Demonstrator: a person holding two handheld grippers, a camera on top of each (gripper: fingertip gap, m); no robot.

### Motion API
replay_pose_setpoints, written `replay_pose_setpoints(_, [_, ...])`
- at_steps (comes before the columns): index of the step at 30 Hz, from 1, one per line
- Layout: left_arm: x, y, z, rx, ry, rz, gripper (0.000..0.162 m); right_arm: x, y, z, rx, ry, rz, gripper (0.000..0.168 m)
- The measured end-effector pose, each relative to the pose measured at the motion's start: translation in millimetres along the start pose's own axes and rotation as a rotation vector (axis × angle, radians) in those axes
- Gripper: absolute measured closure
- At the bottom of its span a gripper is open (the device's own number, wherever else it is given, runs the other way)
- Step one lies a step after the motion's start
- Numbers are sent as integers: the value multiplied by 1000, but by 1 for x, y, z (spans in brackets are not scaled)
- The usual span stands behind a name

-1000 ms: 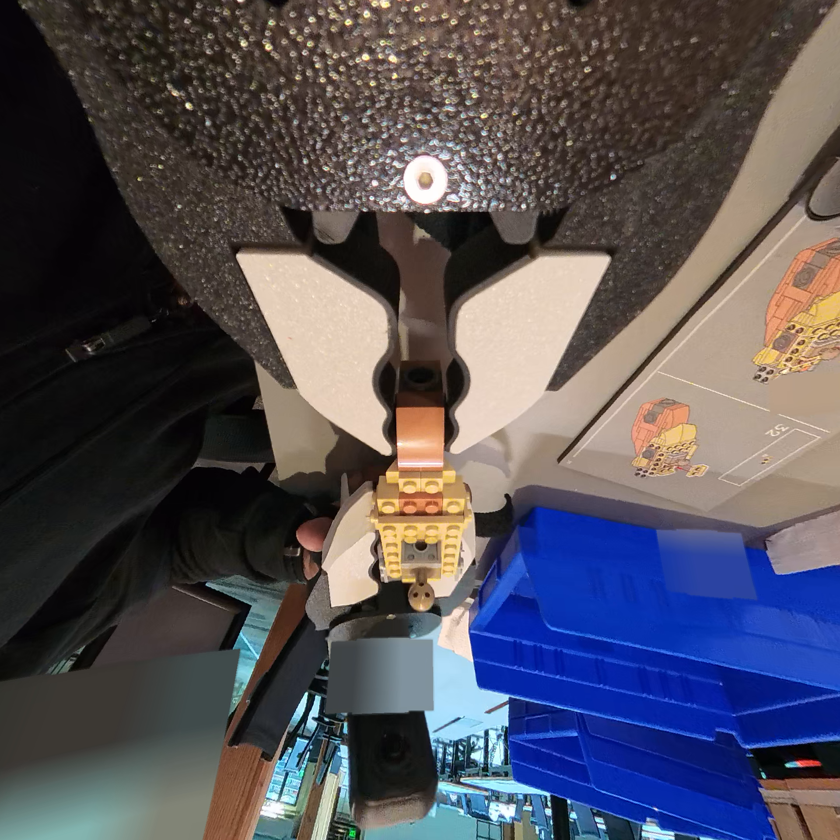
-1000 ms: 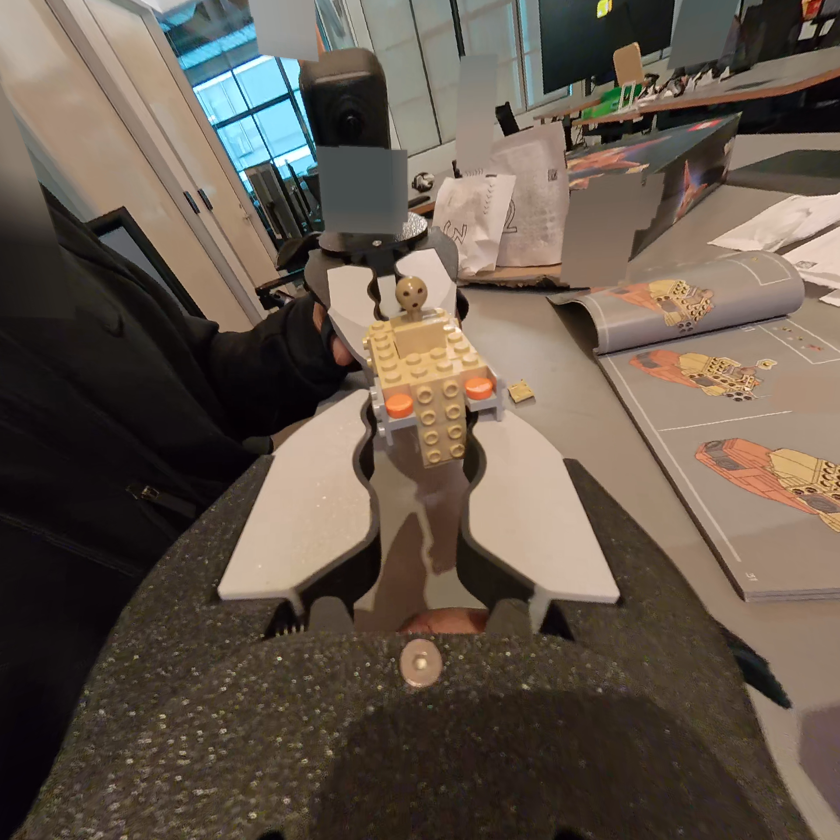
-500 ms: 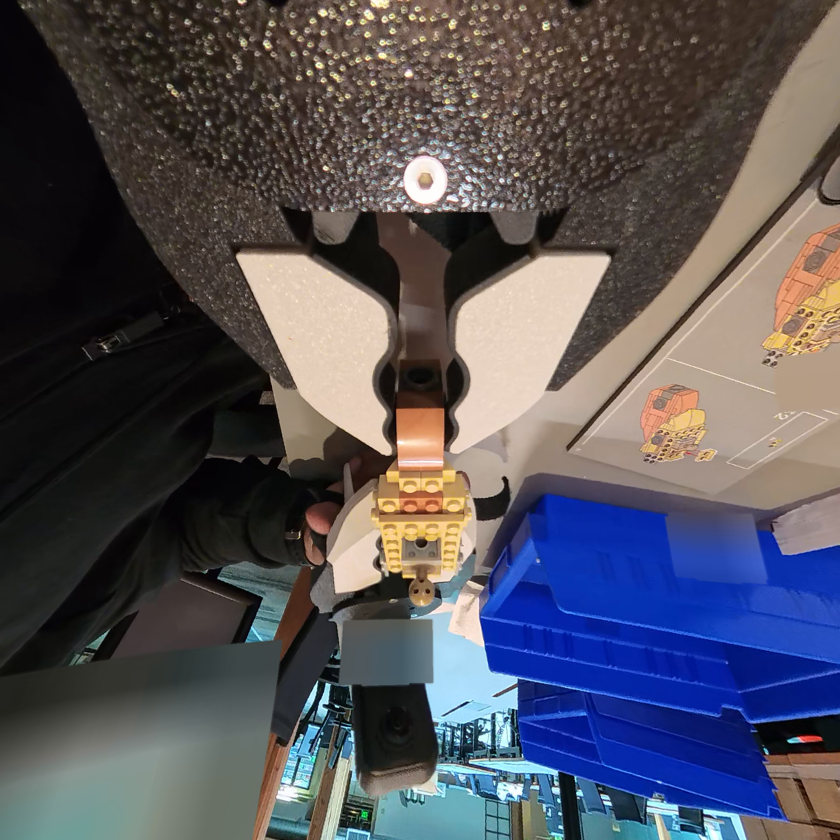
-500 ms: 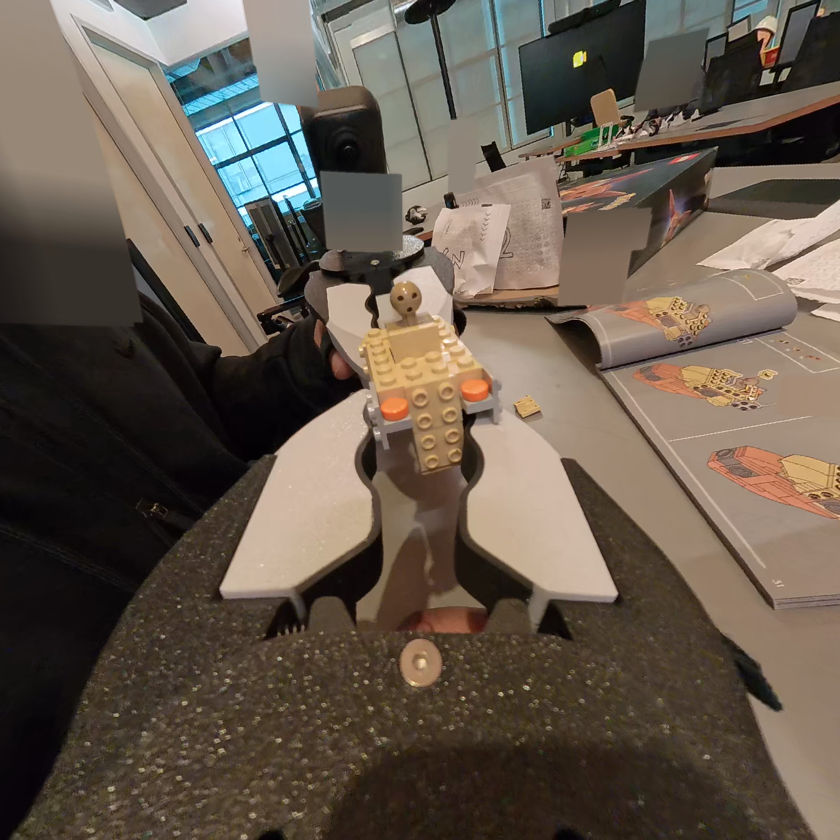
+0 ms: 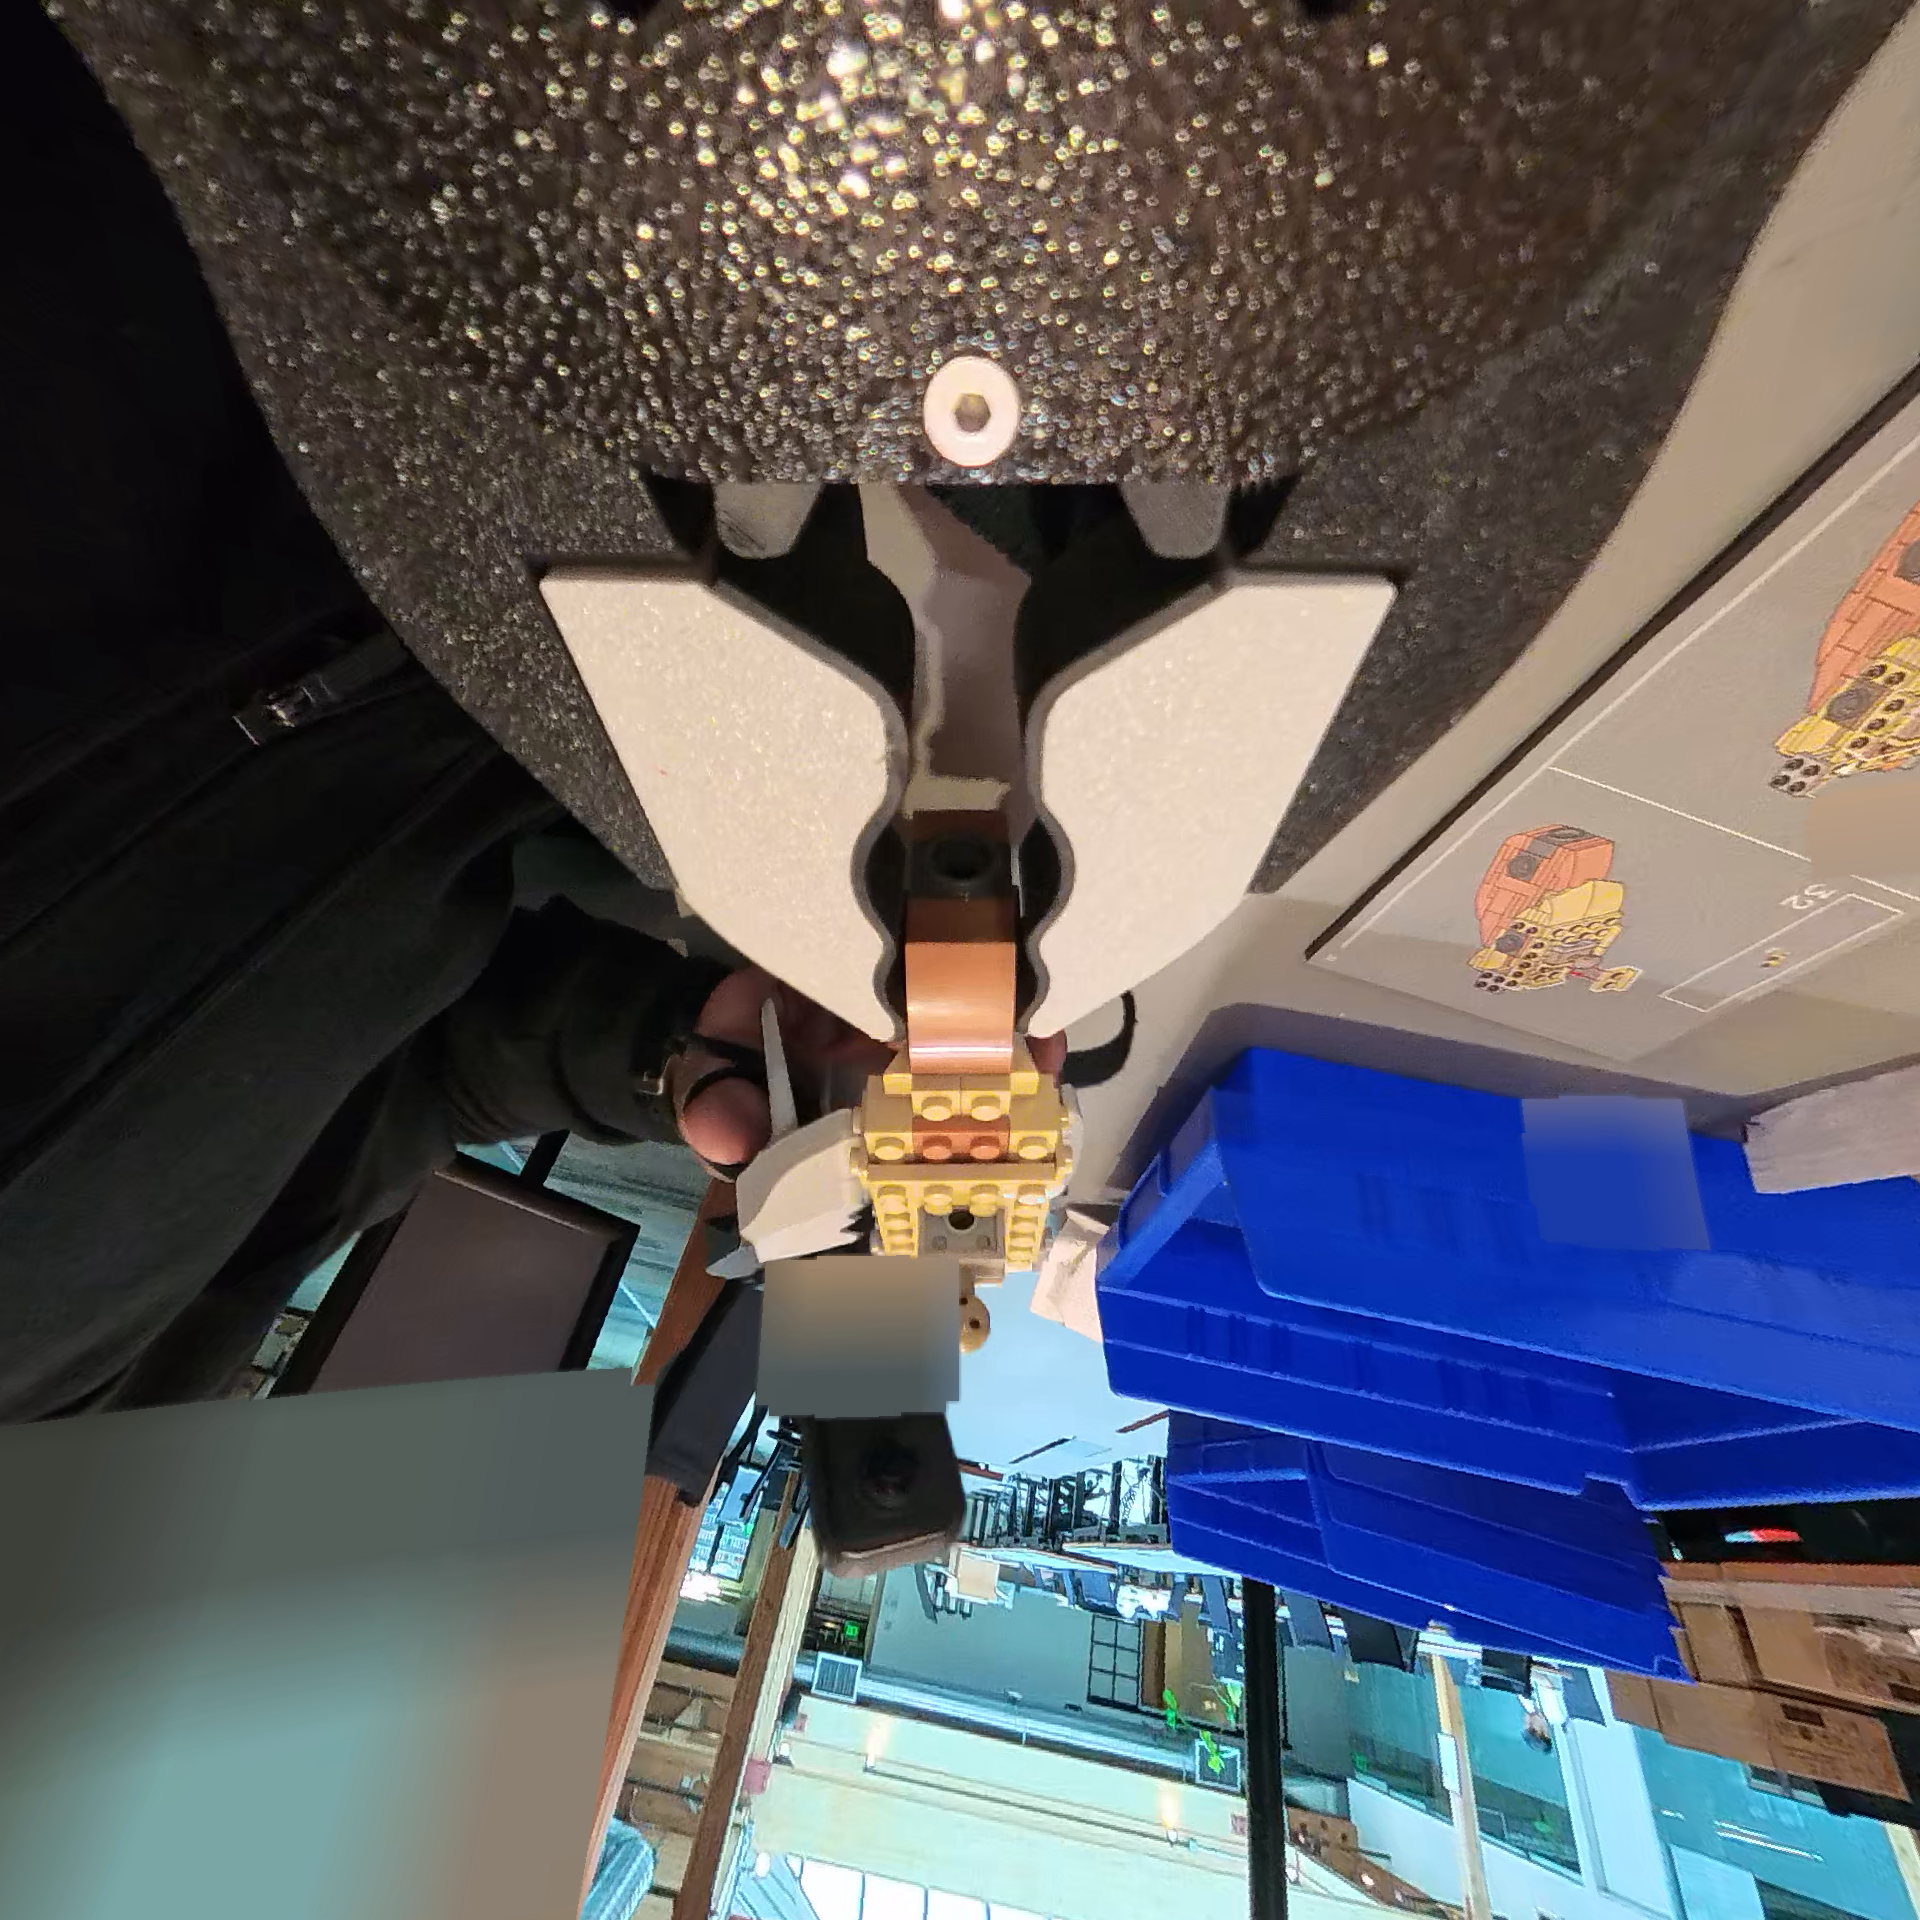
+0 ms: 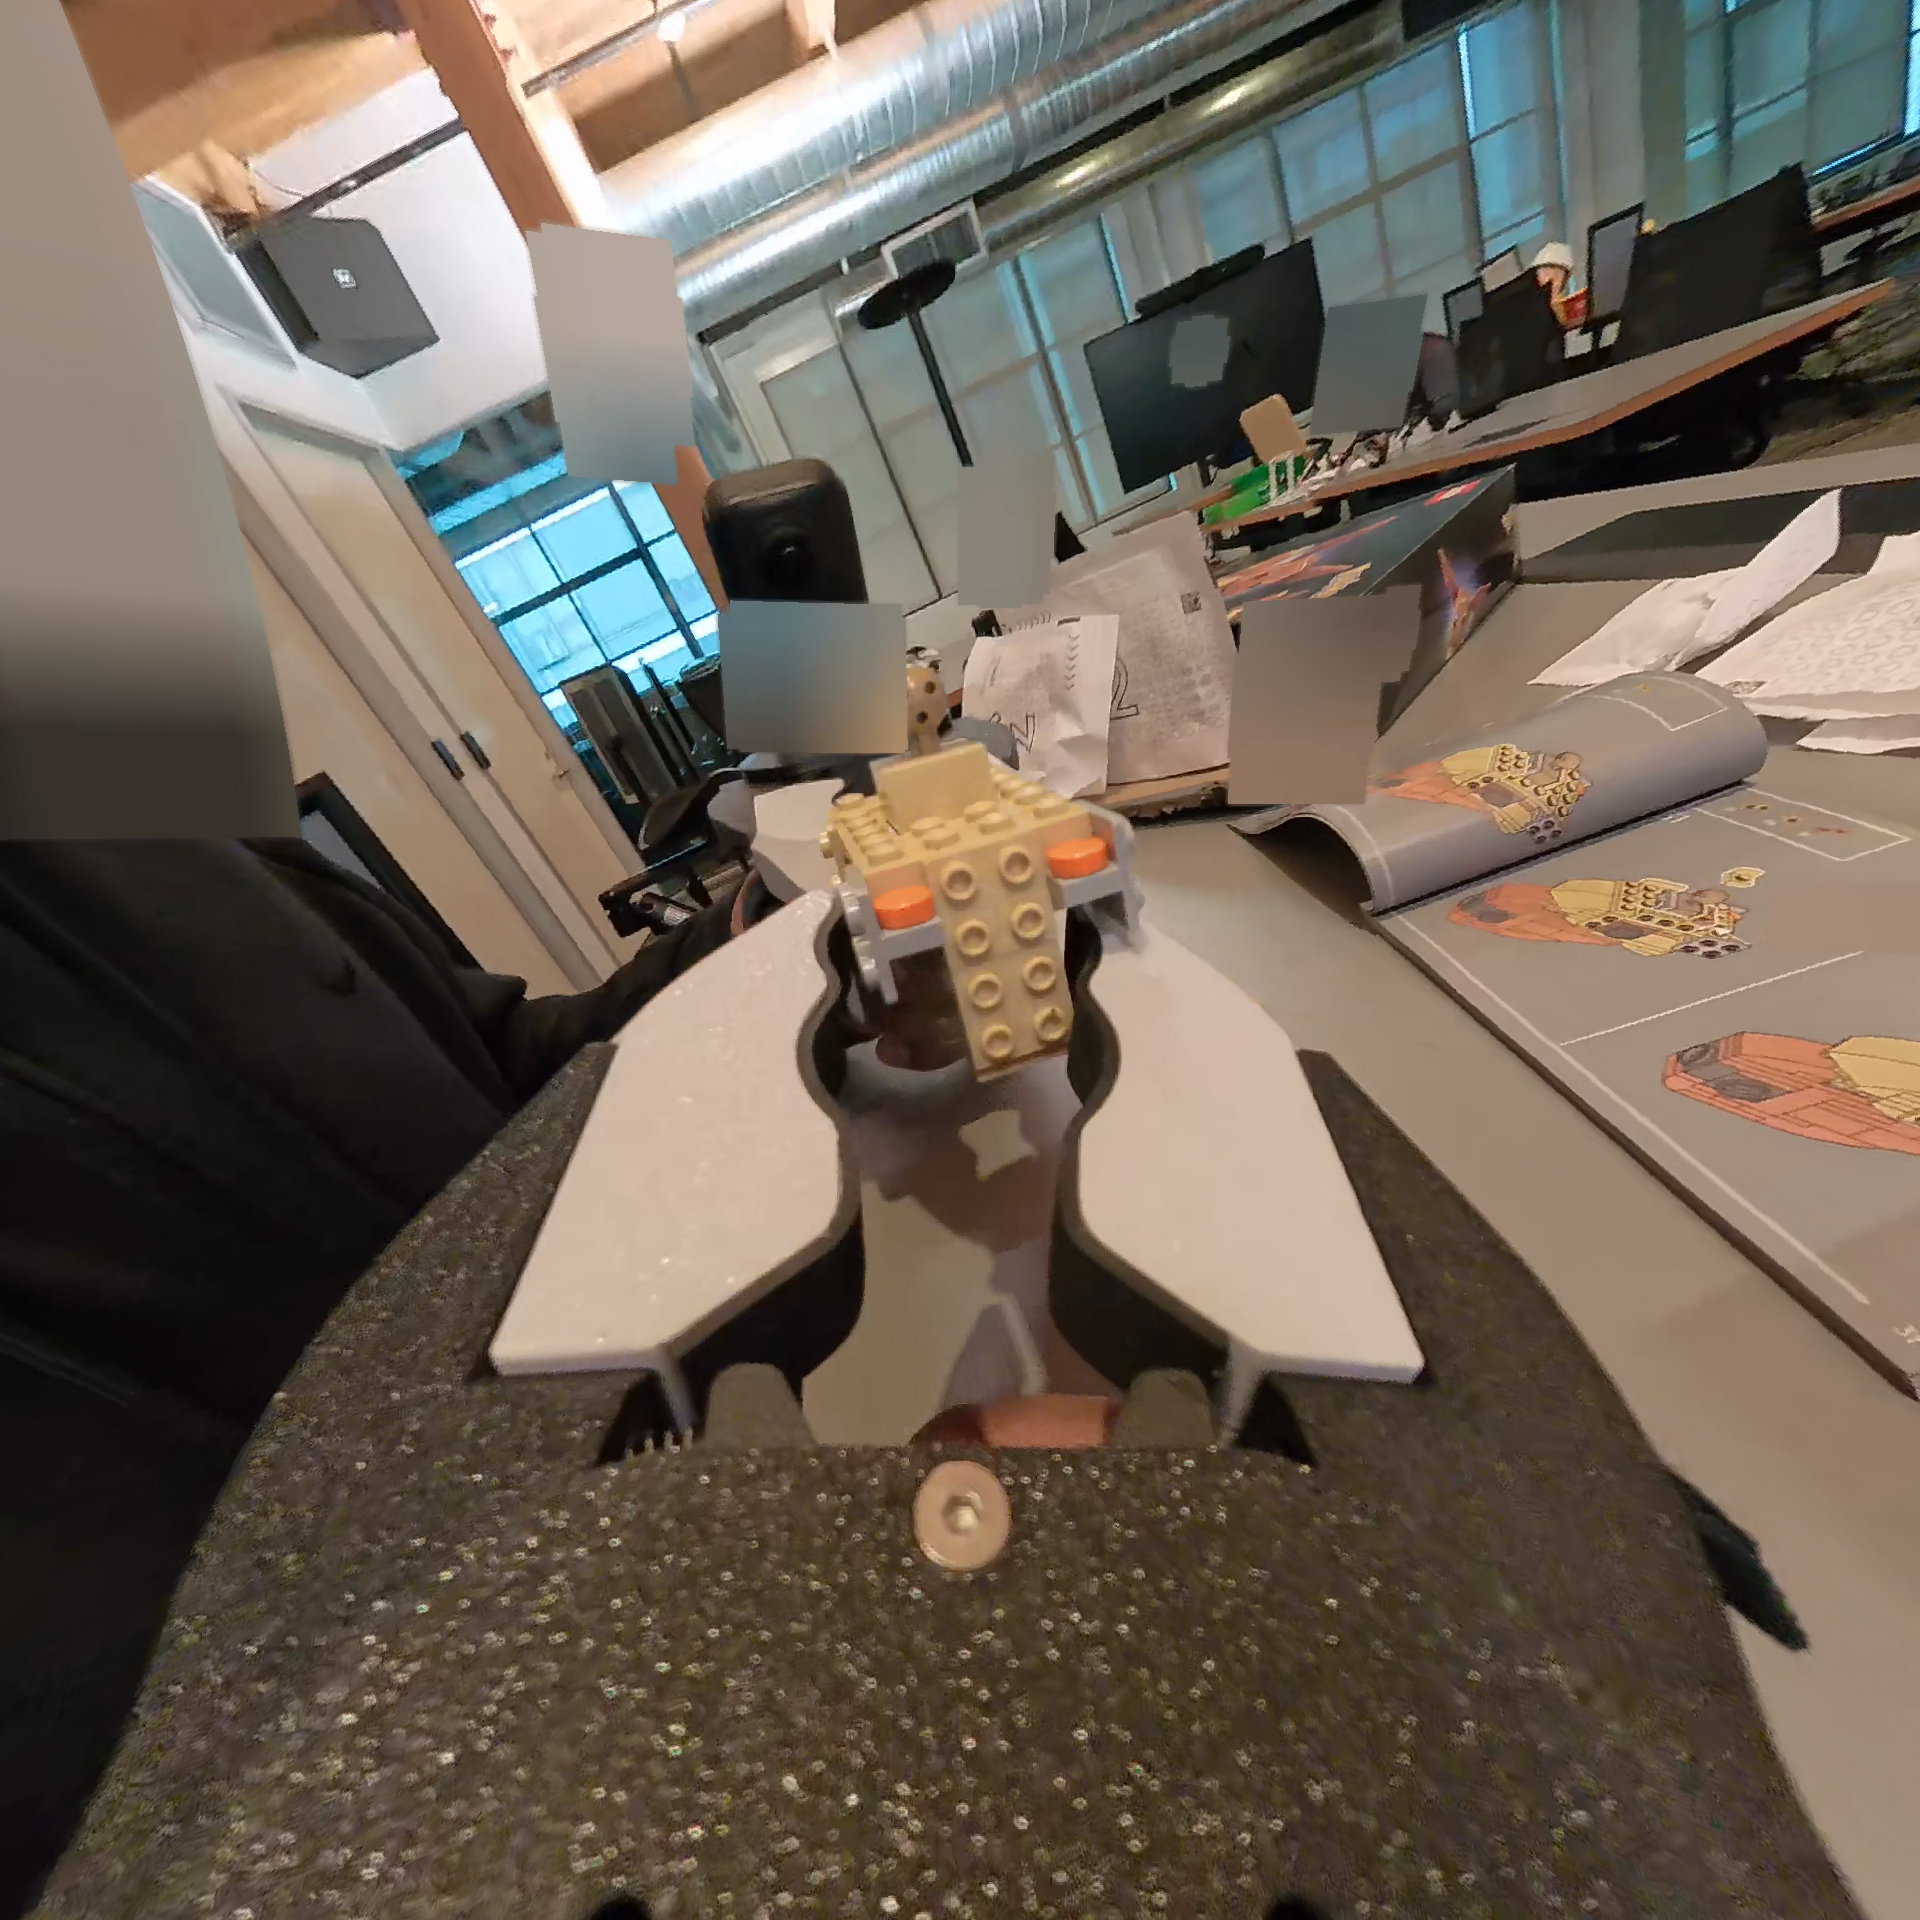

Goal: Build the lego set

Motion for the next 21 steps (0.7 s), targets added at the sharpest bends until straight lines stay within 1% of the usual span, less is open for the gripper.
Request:
replay_pose_setpoints(10, [2, -1, -4, 51, -5, -18, 145, -1, 1, 0, 39, -24, 25, 128])
replay_pose_setpoints(21, [2, -2, -8, 87, 5, -2, 145, -2, 0, 1, 2, -30, 6, 133])
Point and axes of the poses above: each gripper's, where its closed fingertips meet, y back along the fingers, z out of its underside, x = y × z across the jaws, the point moved 10 cm from there along y, back along the fingers, and after that the axes turned 5 degrees about z, right-handed, at the moved point
